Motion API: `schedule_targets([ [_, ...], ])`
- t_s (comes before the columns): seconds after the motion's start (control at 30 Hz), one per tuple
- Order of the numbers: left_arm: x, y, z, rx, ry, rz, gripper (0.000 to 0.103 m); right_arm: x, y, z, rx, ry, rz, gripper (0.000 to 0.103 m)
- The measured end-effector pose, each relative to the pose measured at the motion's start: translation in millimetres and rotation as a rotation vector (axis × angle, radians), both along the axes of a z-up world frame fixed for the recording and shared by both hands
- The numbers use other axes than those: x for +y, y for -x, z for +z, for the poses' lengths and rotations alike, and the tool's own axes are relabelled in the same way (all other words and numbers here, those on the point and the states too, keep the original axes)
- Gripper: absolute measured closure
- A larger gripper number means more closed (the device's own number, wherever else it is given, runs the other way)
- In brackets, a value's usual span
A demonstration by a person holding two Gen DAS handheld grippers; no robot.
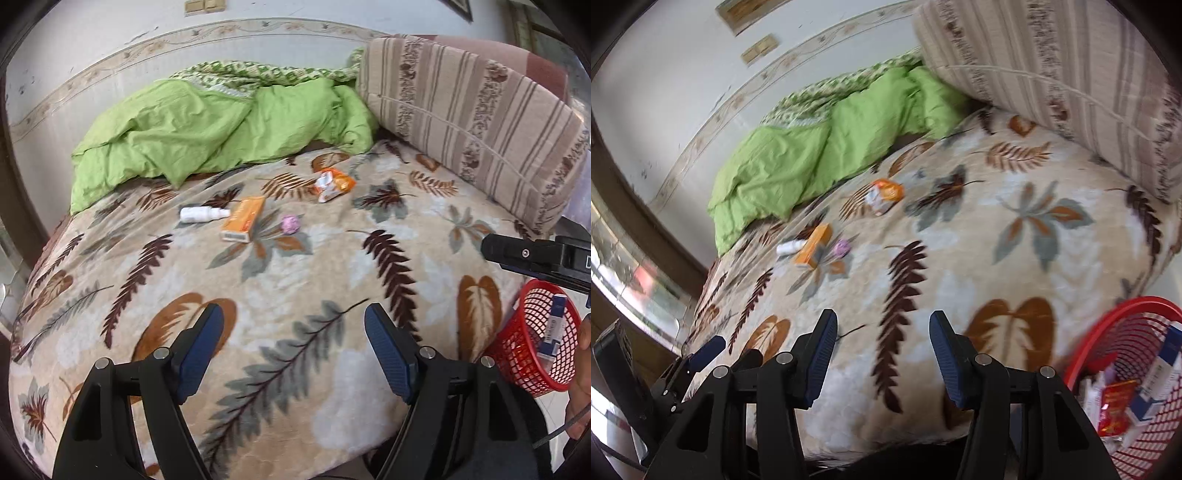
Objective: Collect trash
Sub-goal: 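Move both open tools back over the bed toward the remaining items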
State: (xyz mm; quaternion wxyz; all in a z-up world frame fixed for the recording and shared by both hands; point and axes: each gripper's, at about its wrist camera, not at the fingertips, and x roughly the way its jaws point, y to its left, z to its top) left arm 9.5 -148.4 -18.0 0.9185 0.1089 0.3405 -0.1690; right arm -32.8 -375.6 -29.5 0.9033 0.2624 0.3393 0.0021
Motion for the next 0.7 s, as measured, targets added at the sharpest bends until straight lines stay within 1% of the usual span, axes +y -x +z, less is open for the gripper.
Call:
schedule_targets([
  [0.13,15.7,-8.1,-4.4,0.008,0.005,0.033,0.025,27.5,-20.1,-3.7,0.013,0.02,0.054,0.048],
  [0.27,23.0,-15.2,-9.2,0.02,0.013,0.05,0.025,41.6,-31.4,-4.2,0.022,0.036,0.081,0.048],
  [0.47,29.3,-27.8,-18.4,0.046,0.013,0.076,0.025,51.3,-49.7,-7.5,0.036,0.062,0.098,0.048],
  [0.7,38.3,-42.5,-27.9,0.08,0.02,0.1,0.025,59.1,-79.0,-15.6,0.062,0.051,0.115,0.048],
])
